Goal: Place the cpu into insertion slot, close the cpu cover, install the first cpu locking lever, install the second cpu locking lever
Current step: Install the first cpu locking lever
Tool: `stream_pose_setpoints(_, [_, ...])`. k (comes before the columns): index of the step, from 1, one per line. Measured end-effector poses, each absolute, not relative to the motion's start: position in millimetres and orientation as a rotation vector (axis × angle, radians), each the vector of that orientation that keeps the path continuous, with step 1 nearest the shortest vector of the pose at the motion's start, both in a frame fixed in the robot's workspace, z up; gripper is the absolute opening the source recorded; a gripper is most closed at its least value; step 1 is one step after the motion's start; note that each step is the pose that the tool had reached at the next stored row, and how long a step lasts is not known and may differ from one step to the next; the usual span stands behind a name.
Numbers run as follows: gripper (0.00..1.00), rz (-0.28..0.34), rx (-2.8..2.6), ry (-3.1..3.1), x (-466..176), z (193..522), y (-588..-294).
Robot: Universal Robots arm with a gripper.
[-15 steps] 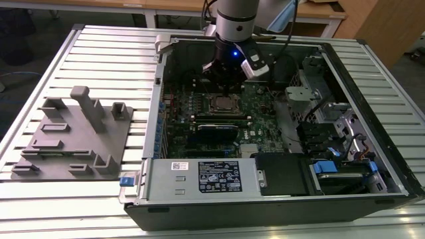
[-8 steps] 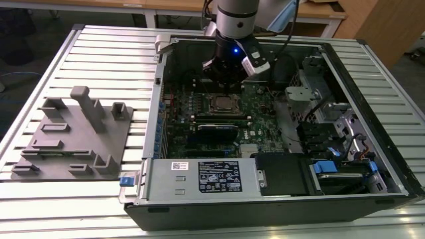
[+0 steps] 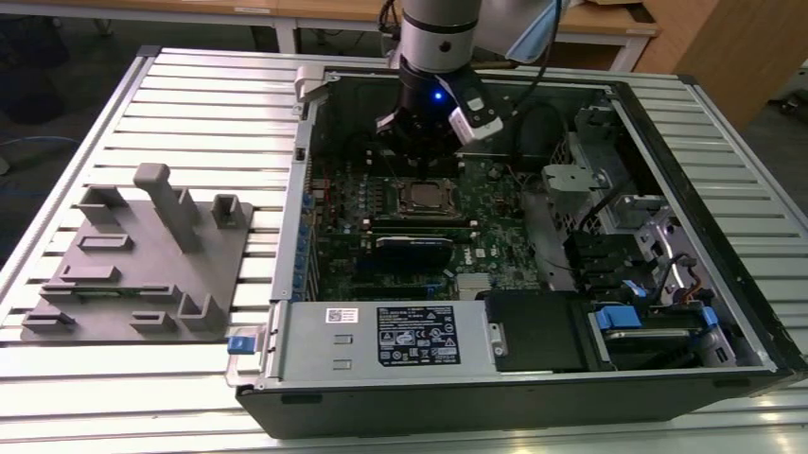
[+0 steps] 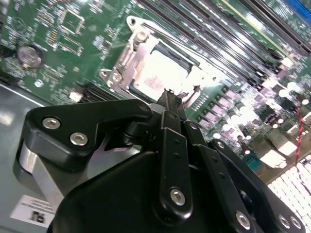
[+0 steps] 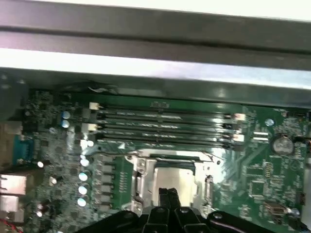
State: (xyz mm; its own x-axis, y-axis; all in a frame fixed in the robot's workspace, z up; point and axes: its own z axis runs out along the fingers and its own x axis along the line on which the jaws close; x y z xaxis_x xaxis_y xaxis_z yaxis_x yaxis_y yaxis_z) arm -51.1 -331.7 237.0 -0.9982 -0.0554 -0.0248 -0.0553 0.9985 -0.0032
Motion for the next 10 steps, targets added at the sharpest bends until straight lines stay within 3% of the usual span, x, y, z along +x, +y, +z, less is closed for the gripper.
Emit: stream_pose_setpoints(10, [0.1,-0.004,-0.085,3.115,-71.0,236.6,-331.7])
